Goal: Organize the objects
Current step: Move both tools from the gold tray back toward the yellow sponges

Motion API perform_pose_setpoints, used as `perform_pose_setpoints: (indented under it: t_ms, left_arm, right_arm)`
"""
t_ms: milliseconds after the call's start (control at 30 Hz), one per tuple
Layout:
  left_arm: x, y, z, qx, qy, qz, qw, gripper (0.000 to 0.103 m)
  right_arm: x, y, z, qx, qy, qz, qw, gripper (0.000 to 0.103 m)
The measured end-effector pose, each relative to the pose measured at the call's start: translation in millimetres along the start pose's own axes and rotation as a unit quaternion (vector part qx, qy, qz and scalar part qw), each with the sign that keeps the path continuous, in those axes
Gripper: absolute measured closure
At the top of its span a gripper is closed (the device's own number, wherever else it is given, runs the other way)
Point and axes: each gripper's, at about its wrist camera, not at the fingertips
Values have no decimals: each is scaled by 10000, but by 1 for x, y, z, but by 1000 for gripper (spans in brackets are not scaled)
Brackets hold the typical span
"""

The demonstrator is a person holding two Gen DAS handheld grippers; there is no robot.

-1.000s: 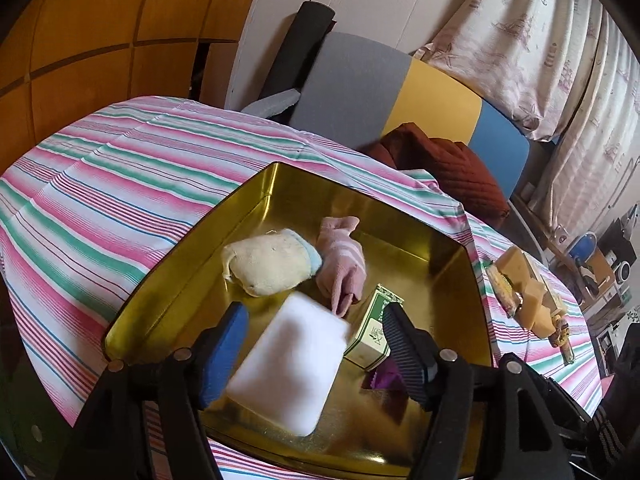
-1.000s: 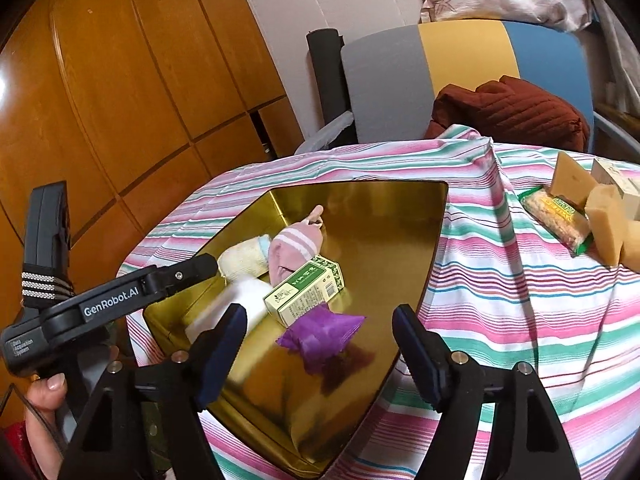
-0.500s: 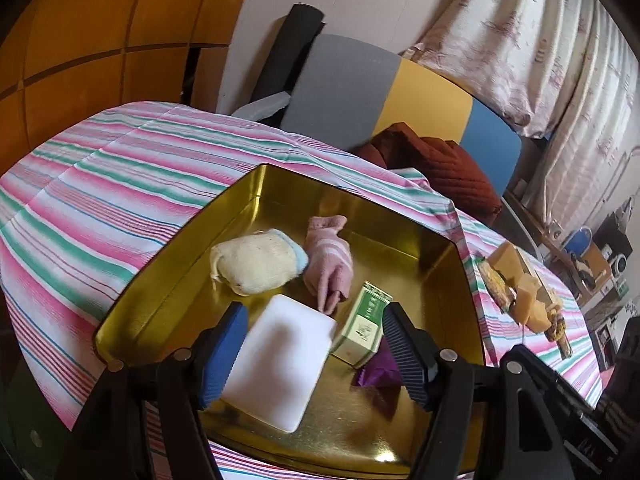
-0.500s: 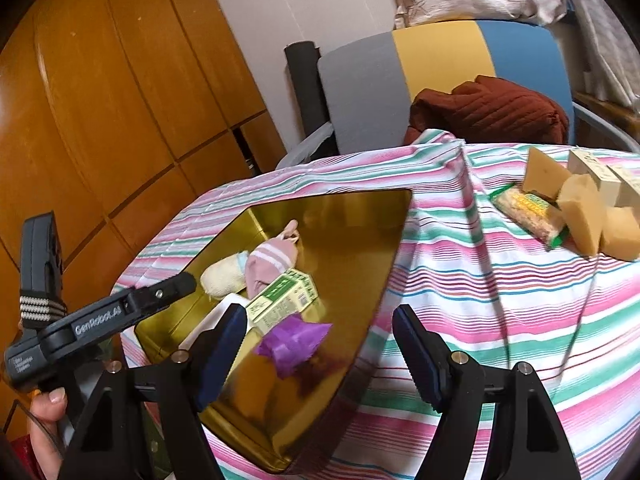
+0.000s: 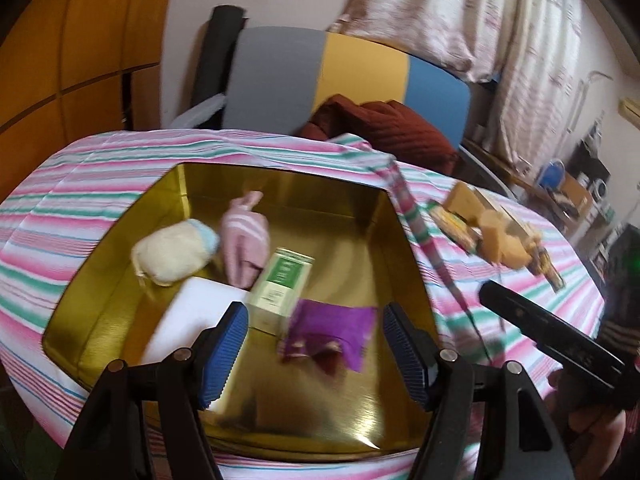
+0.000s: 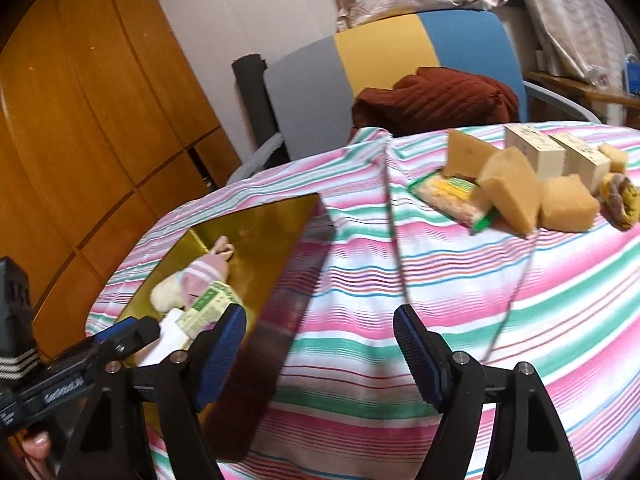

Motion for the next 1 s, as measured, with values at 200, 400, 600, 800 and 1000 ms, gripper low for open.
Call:
perform_pose_setpoints:
  t_ms: [200, 400, 600, 800, 1000]
  left_arm:
    - [7, -37, -1, 351, 105, 374, 9986, 32]
    - [11, -69, 7, 610, 298, 636, 9957, 32]
    - [10, -94, 14, 756, 399, 840, 9928, 32]
    - [9, -114, 25, 900, 568, 917, 9901, 32]
    - [8, -127, 32, 948, 628, 964, 9888, 32]
  right_arm:
    - [7, -26, 0, 239, 92, 66, 9997, 26]
    - [6, -58, -4, 566, 91, 145, 9983, 26]
    - [-8, -100, -12, 1073, -2, 159, 9941, 24]
    - [-40, -150, -14, 1655, -169, 204, 9859, 24]
    - [-78, -193, 10, 2102, -60, 321, 9771, 24]
Point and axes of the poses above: each gripper's, at about its wrist camera, not at the fingertips, and z roughly the way its jaws point, y to its left, x to its underside, and after that the axes turned 3 degrees about -z, right-handed
